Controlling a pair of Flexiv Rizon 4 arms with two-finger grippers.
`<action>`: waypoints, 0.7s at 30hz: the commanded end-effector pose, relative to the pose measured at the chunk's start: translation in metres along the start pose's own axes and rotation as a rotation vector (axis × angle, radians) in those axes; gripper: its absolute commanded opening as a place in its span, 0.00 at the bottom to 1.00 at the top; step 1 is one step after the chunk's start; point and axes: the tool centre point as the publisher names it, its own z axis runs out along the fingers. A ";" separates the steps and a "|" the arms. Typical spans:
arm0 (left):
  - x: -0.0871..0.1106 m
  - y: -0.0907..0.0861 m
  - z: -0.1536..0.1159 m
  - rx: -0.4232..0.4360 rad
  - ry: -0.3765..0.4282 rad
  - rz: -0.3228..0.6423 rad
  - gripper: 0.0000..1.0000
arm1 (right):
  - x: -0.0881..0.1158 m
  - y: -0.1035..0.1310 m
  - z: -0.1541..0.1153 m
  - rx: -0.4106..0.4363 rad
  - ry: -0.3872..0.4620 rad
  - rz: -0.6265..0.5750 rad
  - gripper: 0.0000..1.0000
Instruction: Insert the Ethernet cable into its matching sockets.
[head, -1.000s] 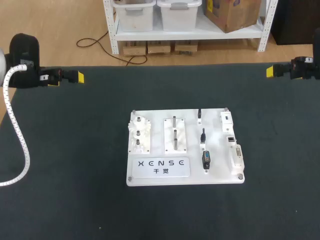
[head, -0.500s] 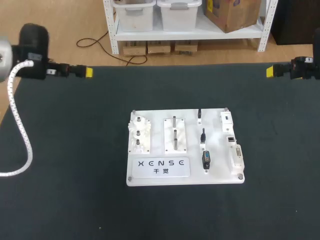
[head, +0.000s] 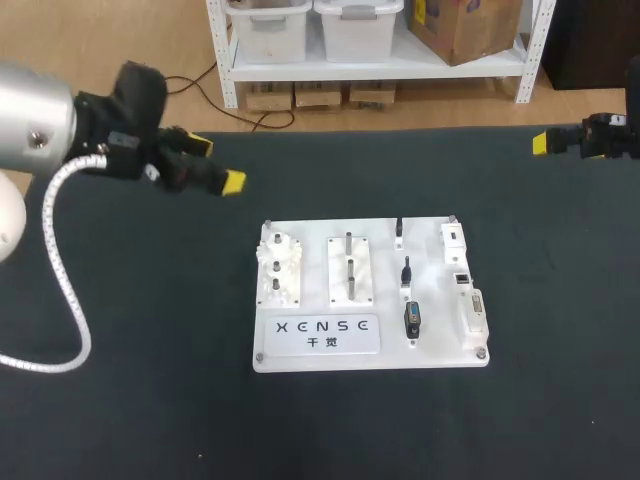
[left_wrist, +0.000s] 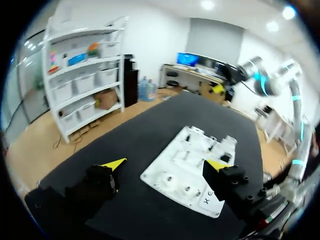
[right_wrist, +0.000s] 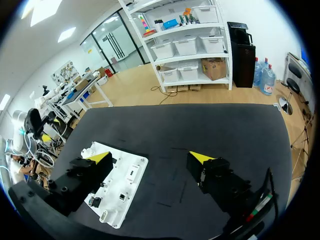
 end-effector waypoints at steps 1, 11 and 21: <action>0.010 -0.012 -0.002 0.509 -0.213 0.608 1.00 | 0.000 0.000 0.000 -0.002 0.000 -0.001 1.00; 0.031 -0.046 0.026 0.506 -0.138 0.655 1.00 | 0.000 0.000 0.000 -0.002 0.000 -0.001 1.00; 0.048 -0.063 0.054 0.386 -0.010 0.610 1.00 | 0.000 0.000 0.000 -0.002 0.000 -0.001 1.00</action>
